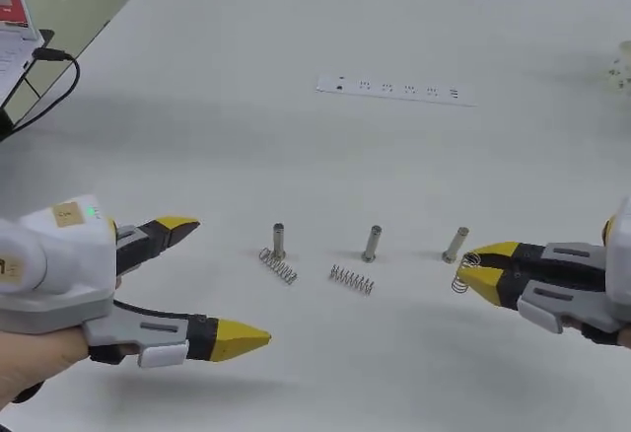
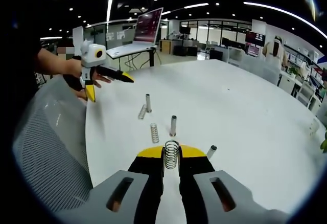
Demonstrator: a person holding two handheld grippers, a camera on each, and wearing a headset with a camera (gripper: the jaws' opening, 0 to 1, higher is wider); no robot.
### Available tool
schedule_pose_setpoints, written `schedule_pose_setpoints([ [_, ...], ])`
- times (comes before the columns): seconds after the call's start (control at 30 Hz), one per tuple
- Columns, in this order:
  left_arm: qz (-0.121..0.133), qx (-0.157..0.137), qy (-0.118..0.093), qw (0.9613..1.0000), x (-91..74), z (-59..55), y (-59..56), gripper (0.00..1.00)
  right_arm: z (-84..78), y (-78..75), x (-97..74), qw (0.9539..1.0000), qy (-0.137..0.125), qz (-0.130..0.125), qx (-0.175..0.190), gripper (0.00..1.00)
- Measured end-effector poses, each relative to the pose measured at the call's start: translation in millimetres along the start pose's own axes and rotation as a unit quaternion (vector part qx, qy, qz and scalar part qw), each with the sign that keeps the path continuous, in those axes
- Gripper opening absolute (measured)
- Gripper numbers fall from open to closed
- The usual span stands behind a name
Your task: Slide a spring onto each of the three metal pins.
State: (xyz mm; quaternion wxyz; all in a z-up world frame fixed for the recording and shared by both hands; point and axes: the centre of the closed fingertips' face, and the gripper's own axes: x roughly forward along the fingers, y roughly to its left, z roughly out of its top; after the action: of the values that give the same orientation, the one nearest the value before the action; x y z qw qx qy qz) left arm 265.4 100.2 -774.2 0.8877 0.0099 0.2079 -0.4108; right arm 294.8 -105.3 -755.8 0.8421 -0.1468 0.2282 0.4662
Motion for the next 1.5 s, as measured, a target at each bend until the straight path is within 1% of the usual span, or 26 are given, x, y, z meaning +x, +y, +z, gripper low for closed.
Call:
schedule_pose_setpoints([
  [0.1, -0.001, 0.000, 0.001, 1.0000, 0.3, -0.9, -0.4, 0.98, -2.0, -9.4, -0.8, 0.9999, -0.002, -0.015, 0.009, 0.08],
  [0.27, 0.000, 0.000, 0.000, 1.0000, 0.3, -0.6, -0.2, 0.98, -1.7, -16.6, -1.6, 0.9993, -0.008, -0.027, 0.023, 0.08],
  [0.47, 0.000, -0.002, 0.003, 1.0000, 0.1, -3.3, -0.7, 0.98, -0.4, -29.2, -0.8, 0.9985, -0.007, -0.046, 0.028, 0.08],
  [0.53, -0.001, -0.003, 0.004, 1.0000, 0.1, -3.9, -1.2, 0.98, 2.6, -34.3, -1.1, 0.9980, -0.013, -0.052, 0.032, 0.08],
  [0.63, 0.000, -0.003, 0.005, 1.0000, -0.2, -4.6, -1.6, 0.98, 8.9, -46.0, -1.2, 0.9963, -0.028, -0.065, 0.049, 0.08],
  [0.73, 0.001, -0.002, 0.005, 1.0000, -0.3, -5.2, -1.3, 0.98, 12.9, -53.2, -1.1, 0.9953, -0.032, -0.076, 0.050, 0.08],
  [0.9, 0.001, -0.004, 0.005, 1.0000, -0.5, -5.9, -1.5, 0.98, 21.8, -64.7, -0.2, 0.9923, -0.050, -0.089, 0.071, 0.08],
  [1.03, 0.003, -0.005, 0.005, 1.0000, -1.2, -6.1, 0.0, 0.98, 24.7, -69.9, 2.0, 0.9911, -0.055, -0.093, 0.078, 0.08],
  [1.13, 0.004, -0.005, 0.005, 1.0000, -2.0, -5.6, 1.4, 0.98, 24.1, -73.0, 5.6, 0.9914, -0.052, -0.093, 0.076, 0.08],
  [1.5, 0.009, -0.006, 0.001, 0.9999, -4.7, -3.0, 5.9, 0.98, 22.4, -72.3, 15.5, 0.9924, -0.045, -0.087, 0.075, 0.08],
])
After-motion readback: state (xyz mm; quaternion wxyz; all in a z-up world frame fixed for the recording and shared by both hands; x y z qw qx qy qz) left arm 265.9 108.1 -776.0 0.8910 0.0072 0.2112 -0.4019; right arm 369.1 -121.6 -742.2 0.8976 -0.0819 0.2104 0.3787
